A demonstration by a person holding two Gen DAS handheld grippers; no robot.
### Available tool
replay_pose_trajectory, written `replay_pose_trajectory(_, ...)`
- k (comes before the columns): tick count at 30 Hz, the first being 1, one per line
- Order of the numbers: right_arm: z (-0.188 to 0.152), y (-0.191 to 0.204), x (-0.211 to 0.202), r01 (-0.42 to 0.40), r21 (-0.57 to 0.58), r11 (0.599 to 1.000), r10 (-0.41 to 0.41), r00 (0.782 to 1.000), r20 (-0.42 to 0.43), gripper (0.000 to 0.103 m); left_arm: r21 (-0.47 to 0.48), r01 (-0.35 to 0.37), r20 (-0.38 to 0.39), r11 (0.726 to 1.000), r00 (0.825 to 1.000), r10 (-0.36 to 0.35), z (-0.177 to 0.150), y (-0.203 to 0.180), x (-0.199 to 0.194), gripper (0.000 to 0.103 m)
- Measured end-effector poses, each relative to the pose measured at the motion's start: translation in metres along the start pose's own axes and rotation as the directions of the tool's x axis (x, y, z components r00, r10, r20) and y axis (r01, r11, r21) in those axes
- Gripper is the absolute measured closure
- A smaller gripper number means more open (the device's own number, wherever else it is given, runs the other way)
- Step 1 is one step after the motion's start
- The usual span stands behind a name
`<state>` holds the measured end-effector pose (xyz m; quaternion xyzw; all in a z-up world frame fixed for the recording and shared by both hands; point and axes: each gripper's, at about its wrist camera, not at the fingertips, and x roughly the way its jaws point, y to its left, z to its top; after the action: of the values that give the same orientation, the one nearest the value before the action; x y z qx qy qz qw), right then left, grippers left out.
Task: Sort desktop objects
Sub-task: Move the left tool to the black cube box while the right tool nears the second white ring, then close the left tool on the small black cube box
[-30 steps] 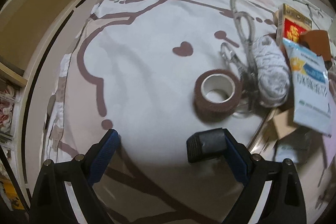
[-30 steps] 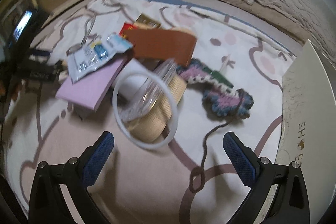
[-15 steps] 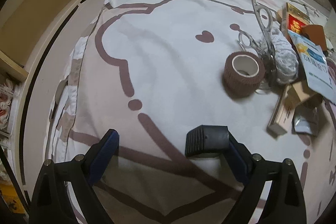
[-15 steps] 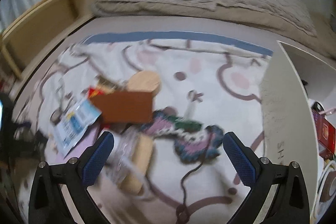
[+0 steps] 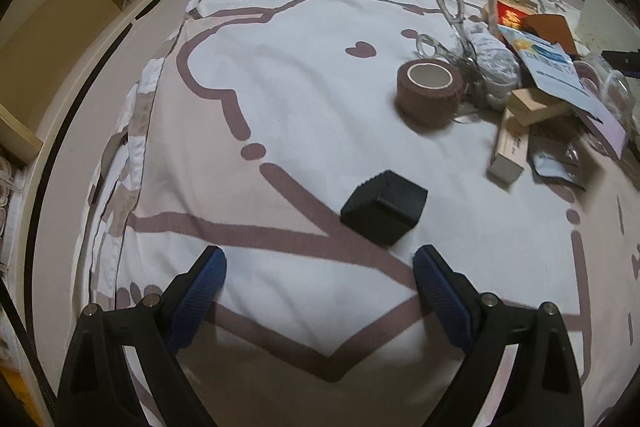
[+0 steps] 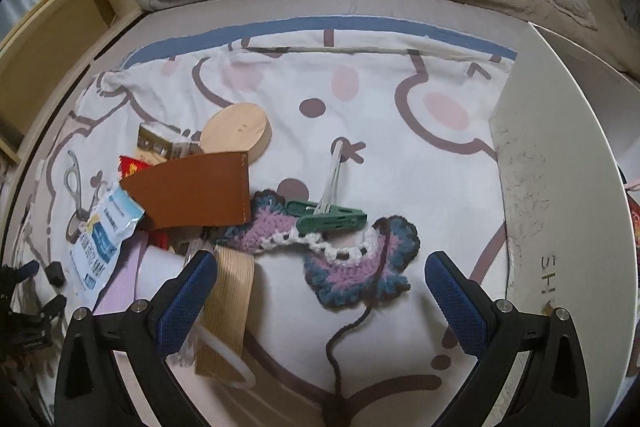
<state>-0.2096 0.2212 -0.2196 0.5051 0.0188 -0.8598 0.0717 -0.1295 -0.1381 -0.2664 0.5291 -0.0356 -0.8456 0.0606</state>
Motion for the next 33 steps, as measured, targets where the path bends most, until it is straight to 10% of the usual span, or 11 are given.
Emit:
replay_pose_trajectory(15,-0.023,0.007,-0.021,-0.069,-0.084,0.994,0.063,0.996,-0.066,0.000,-0.040,-0.018,0.066,0.999,0.998,0.021,0.017,0.006,-0.027,0.007)
replay_pose_trajectory(33,-0.071,0.056,-0.007,-0.128,-0.342,0.931,0.083,0.986,-0.144,0.000,-0.362,-0.027,-0.005,0.932,1.000,0.027,0.023,0.057,-0.012,0.007)
